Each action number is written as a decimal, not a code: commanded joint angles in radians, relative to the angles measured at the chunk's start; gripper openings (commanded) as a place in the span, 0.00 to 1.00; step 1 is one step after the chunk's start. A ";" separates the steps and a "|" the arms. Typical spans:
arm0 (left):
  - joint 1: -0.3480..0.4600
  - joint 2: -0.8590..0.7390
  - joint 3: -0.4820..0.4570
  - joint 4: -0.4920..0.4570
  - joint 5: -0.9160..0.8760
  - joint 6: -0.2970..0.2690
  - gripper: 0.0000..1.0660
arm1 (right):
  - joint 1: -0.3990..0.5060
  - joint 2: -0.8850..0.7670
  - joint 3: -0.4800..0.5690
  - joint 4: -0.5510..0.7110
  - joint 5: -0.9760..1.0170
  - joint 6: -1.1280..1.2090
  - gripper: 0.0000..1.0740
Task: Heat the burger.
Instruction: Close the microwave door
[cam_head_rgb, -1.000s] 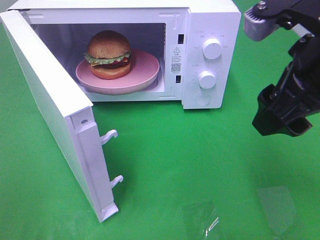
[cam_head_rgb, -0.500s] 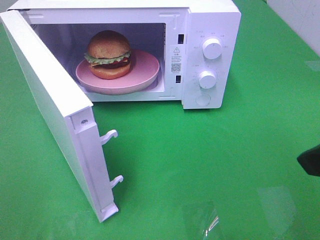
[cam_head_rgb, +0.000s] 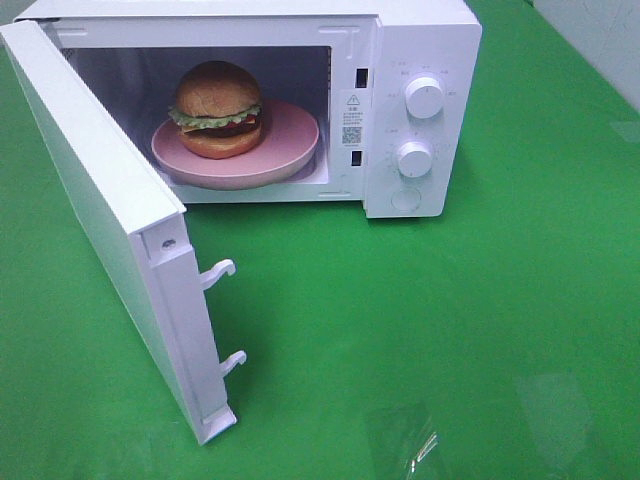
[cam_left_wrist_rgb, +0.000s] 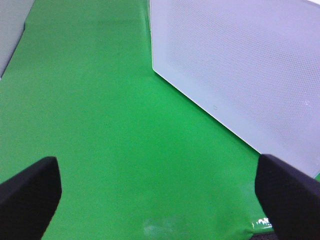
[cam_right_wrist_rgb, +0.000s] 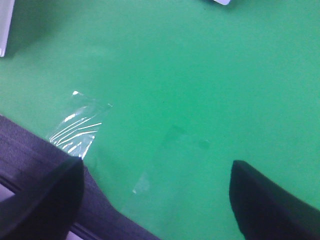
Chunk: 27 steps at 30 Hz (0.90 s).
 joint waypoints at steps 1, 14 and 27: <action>0.002 -0.016 0.002 -0.006 -0.013 0.001 0.92 | -0.060 -0.038 0.023 0.029 -0.028 0.014 0.71; 0.002 -0.016 0.002 -0.006 -0.013 0.001 0.92 | -0.340 -0.298 0.050 0.059 -0.040 0.014 0.71; 0.002 -0.016 0.002 -0.006 -0.013 0.001 0.92 | -0.510 -0.516 0.067 0.081 0.089 0.014 0.71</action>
